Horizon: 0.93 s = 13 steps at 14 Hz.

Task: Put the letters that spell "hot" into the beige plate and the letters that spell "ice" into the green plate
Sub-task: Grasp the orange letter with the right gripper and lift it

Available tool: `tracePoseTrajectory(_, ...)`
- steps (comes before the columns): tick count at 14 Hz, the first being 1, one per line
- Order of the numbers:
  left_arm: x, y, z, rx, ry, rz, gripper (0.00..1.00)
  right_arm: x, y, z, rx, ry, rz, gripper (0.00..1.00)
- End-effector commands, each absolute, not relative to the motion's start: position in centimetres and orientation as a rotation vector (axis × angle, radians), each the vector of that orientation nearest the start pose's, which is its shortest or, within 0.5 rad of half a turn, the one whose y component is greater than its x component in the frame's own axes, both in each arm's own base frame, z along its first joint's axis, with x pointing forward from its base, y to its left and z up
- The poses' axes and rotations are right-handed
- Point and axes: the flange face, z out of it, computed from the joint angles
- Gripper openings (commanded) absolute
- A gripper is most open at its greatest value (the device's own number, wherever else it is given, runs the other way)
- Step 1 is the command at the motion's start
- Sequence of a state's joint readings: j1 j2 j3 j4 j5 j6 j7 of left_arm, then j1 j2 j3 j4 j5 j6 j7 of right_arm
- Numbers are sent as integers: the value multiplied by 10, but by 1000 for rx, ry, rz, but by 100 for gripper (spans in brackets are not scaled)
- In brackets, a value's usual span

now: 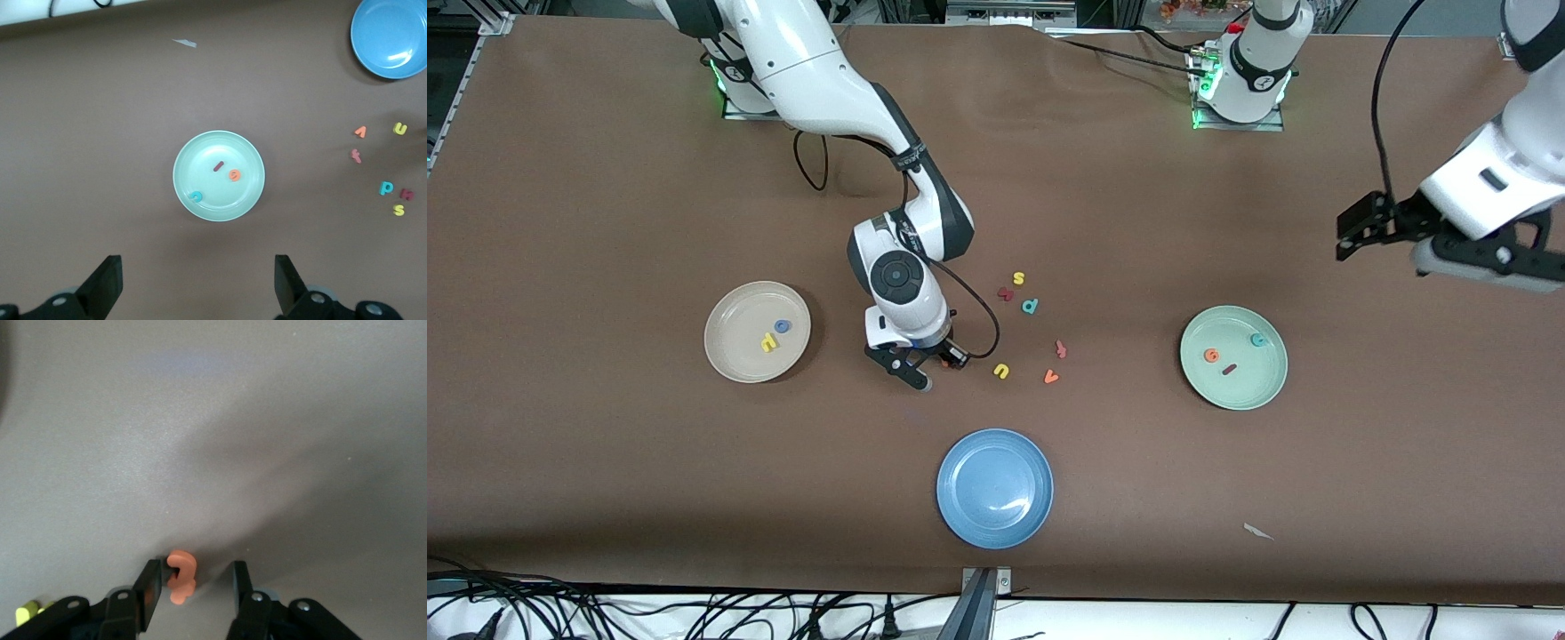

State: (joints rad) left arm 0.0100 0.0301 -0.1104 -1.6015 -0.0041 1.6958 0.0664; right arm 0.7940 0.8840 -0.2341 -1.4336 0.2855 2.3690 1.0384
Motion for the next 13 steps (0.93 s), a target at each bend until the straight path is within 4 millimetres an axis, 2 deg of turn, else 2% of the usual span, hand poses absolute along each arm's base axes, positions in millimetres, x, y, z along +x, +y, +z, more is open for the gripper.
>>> tracePoseTrajectory(1, 547, -54, 600, -3098, 277, -148, 100, 603, 427, 172, -2919, 895, -43, 43)
tracePoseTrajectory(4, 556, -39, 602, -3105, 218, -143, 100, 600, 429, 169, -2919, 889, -38, 39)
tracePoseTrajectory(6, 558, -36, 602, -3108, 203, -141, 100, 600, 429, 168, -2921, 890, -37, 34)
tracePoseTrajectory(9, 563, -32, 587, -3117, 195, -84, 100, 595, 435, 160, -2922, 879, -26, 28)
tracePoseTrajectory(11, 568, -18, 585, -3128, 167, -79, 100, 595, 434, 157, -2926, 880, -23, 18)
tracePoseTrajectory(13, 571, -23, 581, -3119, 169, -69, 100, 595, 434, 158, -2926, 877, -23, 2)
